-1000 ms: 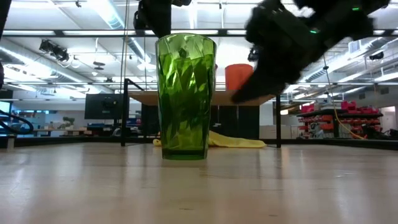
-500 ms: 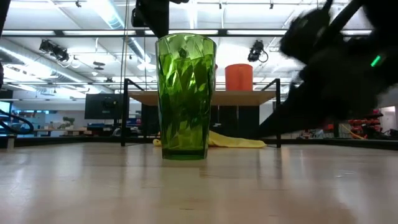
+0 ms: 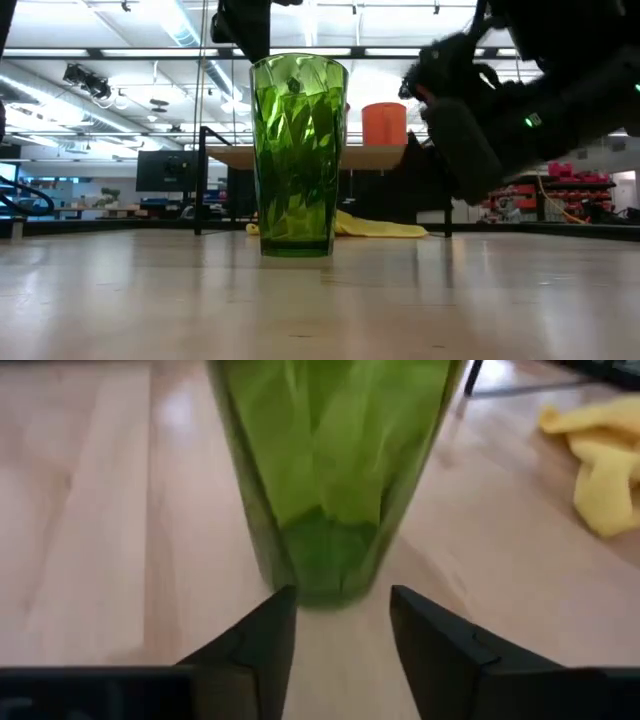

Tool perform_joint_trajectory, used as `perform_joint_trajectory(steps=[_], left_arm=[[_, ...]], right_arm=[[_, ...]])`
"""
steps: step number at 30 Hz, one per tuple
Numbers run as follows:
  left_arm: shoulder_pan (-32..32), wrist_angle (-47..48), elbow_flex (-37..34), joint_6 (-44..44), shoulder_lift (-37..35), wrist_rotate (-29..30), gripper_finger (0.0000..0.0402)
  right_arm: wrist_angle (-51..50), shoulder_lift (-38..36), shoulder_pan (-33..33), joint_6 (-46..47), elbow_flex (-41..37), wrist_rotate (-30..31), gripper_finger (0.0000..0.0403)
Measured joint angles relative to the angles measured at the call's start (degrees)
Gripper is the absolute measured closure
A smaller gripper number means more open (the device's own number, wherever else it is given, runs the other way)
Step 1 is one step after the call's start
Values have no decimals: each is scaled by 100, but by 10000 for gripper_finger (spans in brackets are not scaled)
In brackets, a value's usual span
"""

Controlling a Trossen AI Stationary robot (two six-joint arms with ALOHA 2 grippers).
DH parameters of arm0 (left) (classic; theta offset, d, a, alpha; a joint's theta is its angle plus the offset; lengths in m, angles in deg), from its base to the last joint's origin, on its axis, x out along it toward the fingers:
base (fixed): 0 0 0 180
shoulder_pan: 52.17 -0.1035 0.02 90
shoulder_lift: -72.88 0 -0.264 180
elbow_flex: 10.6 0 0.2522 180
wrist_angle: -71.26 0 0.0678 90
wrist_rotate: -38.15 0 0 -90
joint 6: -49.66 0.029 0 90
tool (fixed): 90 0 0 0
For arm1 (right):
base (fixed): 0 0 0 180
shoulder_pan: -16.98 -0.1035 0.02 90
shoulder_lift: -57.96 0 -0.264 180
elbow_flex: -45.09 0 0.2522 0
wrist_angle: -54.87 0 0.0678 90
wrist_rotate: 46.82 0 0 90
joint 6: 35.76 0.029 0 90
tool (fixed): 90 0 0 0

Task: Stack small to large cups/mugs on shelf
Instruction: Put the green cup on the shelf

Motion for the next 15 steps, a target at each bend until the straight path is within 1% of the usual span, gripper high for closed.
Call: perform_joint_trajectory(steps=[4,6,7,9,10,15], left_arm=[[-1,-2,0,0,0,0,319],[0,-2,0,-1,0,0,317],[0,-1,0,-1,0,0,315],[0,0,1,-2,0,0,313],[-1,0,0,-2,0,1,313],[0,5,0,-15,0,0,317]], right_arm=[[218,0,220,-182,1,-59,211],[344,0,344,-284,0,-263,205],[439,0,405,-372,0,-483,204],[667,0,473,-540,0,-856,205],[778,0,495,-611,1,-944,207],[1042,0,613,-838,1,-1092,220]])
